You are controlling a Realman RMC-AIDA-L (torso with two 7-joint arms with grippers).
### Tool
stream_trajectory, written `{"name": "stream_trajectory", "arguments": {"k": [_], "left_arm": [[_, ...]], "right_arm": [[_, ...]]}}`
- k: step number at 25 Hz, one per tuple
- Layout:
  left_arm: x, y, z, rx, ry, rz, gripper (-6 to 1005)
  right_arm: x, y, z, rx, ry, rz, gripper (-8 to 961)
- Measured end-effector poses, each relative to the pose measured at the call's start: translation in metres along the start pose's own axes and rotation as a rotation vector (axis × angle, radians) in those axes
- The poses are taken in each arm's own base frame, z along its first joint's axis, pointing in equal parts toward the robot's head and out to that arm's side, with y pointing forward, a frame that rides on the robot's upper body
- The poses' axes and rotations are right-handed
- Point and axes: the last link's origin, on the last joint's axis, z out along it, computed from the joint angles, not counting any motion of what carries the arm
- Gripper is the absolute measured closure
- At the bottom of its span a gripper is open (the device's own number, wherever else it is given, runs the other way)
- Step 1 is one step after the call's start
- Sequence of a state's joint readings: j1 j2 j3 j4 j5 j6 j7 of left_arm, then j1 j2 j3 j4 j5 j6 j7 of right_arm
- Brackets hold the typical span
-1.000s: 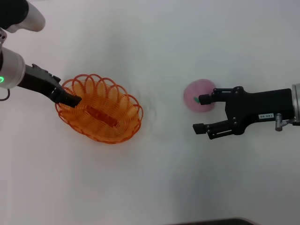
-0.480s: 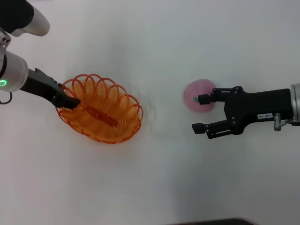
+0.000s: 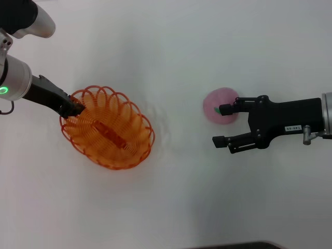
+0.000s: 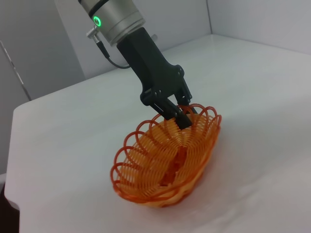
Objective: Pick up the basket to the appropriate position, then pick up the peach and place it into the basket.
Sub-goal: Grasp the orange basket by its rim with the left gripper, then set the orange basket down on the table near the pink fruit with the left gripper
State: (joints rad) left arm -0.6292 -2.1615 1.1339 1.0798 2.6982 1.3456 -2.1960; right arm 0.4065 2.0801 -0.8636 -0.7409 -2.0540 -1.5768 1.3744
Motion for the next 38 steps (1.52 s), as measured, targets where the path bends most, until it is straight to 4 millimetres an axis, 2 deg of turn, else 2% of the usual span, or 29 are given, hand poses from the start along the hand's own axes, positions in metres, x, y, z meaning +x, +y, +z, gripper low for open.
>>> {"name": "stream_trajectory", "arguments": {"k": [7, 17, 30, 38], "left_arm": [[-0.001, 0.000, -0.001, -0.004, -0.004, -0.035, 790], [0.004, 0.006, -0.007, -0.048, -0.065, -0.083, 855], [0.014, 0.004, -0.030, -0.096, -0.108, -0.225, 897], [0.003, -0.005, -0.047, -0.183, -0.044, -0.384, 924]], "right_arm": [[-0.001, 0.000, 0.001, 0.000, -0.001, -0.002, 30], [-0.002, -0.001, 0.000, 0.002, -0.009, -0.003, 30], [-0.009, -0.008, 0.004, 0.030, -0.006, 0.054, 31], [-0.012, -0.005, 0.007, 0.000, 0.004, 0.027, 31]]}}
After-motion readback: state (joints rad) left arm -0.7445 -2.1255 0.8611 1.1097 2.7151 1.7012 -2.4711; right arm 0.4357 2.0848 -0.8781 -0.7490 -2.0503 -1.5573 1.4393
